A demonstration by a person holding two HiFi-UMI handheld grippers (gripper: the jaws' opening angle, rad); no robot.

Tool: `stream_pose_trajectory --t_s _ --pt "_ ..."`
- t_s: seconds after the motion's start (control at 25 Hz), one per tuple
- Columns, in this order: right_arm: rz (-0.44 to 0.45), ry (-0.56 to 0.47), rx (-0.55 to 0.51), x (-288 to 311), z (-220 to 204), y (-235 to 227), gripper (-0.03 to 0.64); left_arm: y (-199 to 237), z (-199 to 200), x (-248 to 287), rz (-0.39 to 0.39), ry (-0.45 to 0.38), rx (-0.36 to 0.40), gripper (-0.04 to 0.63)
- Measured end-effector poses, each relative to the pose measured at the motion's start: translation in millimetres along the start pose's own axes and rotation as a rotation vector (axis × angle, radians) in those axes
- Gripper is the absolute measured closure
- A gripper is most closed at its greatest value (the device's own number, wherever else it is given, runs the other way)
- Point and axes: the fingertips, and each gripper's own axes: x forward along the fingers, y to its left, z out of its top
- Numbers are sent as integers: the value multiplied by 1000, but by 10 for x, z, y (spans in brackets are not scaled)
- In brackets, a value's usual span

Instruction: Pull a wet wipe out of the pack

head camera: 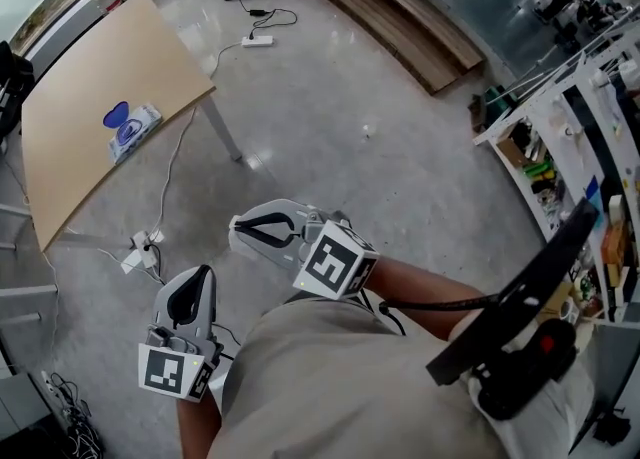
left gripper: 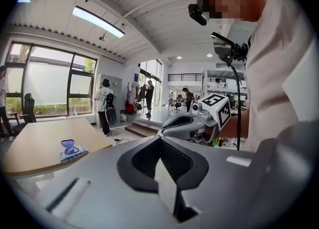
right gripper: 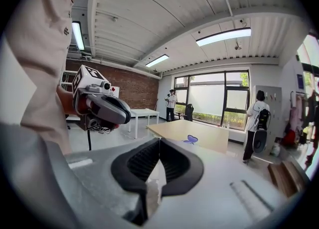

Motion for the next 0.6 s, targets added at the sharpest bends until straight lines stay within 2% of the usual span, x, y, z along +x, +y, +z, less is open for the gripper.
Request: stream_pose_trajectory --t_s 0.2,0.4,0.6 --pt "-6 11 -24 259 228 494 611 110 -318 -690 -24 26 2 589" --pt "13 14 -31 538 470 1119 611 304 -477 -1451 8 -7 -21 589" --pt "4 28 -61 759 647 1674 611 364 -710 -2069 -20 -13 -34 589"
